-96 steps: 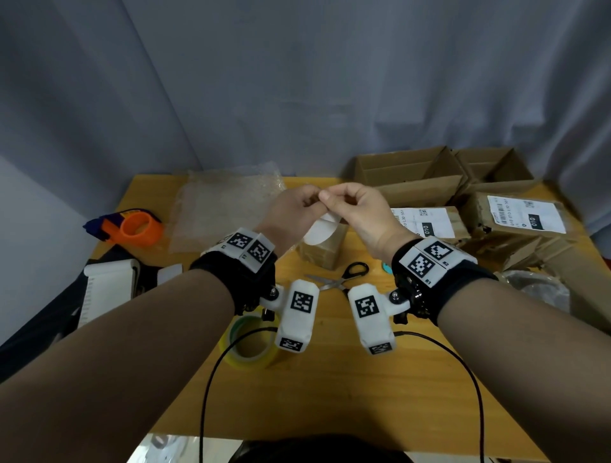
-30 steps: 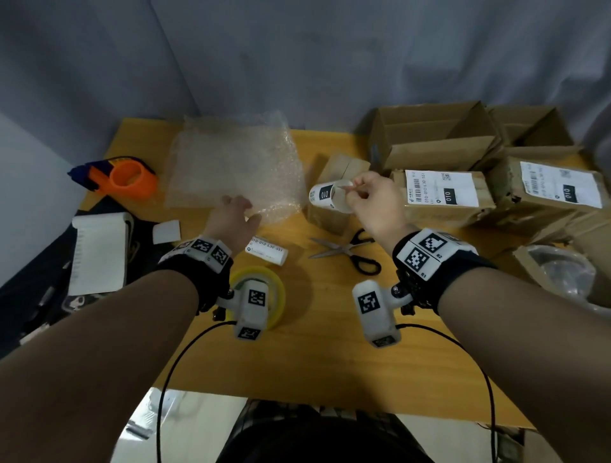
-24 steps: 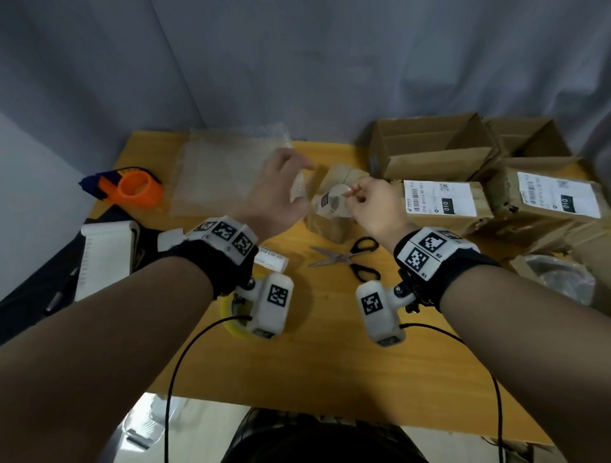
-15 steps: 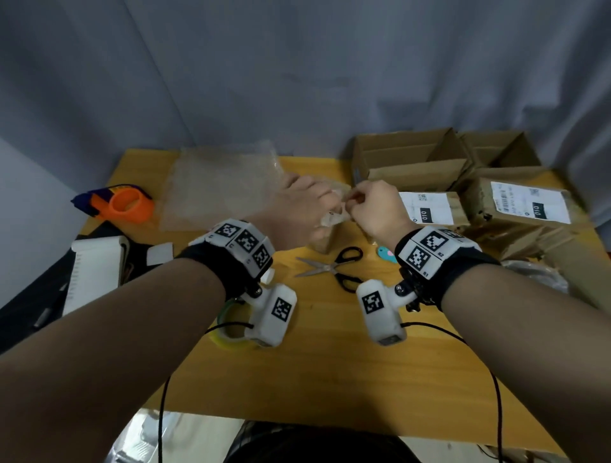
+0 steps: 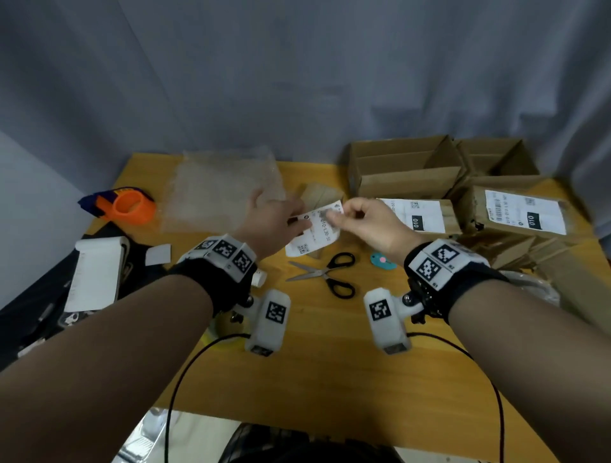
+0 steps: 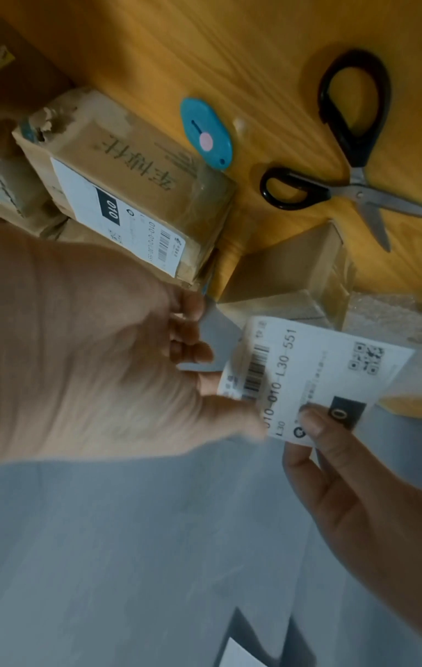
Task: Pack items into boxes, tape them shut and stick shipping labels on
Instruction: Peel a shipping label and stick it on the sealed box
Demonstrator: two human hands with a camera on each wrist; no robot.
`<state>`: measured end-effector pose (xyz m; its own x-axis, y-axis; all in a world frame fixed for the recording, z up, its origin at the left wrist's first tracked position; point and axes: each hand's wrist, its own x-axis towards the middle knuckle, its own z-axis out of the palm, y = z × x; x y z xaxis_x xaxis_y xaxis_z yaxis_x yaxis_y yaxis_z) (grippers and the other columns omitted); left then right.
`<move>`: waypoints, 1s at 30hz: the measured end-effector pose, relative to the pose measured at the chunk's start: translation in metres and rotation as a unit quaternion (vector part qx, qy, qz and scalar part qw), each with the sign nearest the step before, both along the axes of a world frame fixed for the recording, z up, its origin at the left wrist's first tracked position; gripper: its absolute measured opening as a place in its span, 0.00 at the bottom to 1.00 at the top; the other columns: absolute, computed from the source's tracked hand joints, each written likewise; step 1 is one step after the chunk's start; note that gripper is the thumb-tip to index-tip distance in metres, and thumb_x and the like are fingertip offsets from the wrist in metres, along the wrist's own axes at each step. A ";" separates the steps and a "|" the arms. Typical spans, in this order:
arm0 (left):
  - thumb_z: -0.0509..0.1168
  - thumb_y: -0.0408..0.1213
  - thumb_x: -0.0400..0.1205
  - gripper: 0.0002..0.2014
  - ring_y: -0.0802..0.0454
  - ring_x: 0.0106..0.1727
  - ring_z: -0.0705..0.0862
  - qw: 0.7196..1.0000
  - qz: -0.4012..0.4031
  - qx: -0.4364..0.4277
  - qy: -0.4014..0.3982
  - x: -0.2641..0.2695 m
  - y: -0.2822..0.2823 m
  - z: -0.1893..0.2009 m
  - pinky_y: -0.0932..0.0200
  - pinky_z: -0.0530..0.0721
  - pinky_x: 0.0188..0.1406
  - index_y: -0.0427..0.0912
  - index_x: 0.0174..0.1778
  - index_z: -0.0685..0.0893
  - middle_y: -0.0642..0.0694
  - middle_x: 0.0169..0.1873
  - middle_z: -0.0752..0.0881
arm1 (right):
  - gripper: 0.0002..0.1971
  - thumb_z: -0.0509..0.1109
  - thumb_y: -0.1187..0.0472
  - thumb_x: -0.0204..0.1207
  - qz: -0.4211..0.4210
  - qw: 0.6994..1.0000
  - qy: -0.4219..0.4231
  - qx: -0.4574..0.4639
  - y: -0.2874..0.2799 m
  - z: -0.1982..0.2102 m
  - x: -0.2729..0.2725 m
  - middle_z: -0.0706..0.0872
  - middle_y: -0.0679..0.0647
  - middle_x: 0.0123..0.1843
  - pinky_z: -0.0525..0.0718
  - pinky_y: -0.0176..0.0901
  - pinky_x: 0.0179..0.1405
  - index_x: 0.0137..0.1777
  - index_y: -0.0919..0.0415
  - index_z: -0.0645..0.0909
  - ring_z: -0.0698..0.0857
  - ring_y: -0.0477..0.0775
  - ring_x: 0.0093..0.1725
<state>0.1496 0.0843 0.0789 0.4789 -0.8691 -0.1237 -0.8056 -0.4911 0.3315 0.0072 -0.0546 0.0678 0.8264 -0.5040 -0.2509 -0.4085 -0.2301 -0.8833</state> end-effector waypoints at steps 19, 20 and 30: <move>0.69 0.37 0.80 0.05 0.55 0.43 0.83 0.865 0.205 -0.028 0.457 0.042 -0.017 -0.035 0.65 0.82 0.36 0.40 0.48 0.82 0.45 0.46 0.85 | 0.08 0.71 0.58 0.78 -0.052 0.986 0.059 -0.147 -0.037 -0.035 0.074 0.82 0.56 0.52 0.82 0.46 0.54 0.40 0.60 0.80 0.82 0.53 0.48; 0.68 0.38 0.81 0.04 0.52 0.45 0.82 0.853 0.222 -0.023 0.472 0.044 -0.020 -0.038 0.61 0.82 0.41 0.42 0.47 0.82 0.46 0.47 0.84 | 0.11 0.70 0.58 0.79 -0.036 0.982 0.073 -0.172 -0.040 -0.036 0.078 0.79 0.53 0.52 0.79 0.43 0.55 0.36 0.56 0.76 0.79 0.50 0.50; 0.66 0.35 0.82 0.08 0.54 0.36 0.80 0.807 0.308 -0.042 0.503 0.048 -0.032 -0.055 0.65 0.78 0.31 0.35 0.53 0.83 0.42 0.46 0.85 | 0.12 0.59 0.54 0.84 0.012 0.976 0.184 -0.115 -0.046 -0.045 0.092 0.82 0.57 0.54 0.76 0.43 0.50 0.58 0.62 0.77 0.81 0.55 0.54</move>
<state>0.1972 0.0527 0.0235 0.5174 -0.5306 -0.6714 0.2795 -0.6368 0.7186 0.0992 -0.1008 0.0224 0.7133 -0.5637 -0.4165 -0.6811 -0.4175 -0.6015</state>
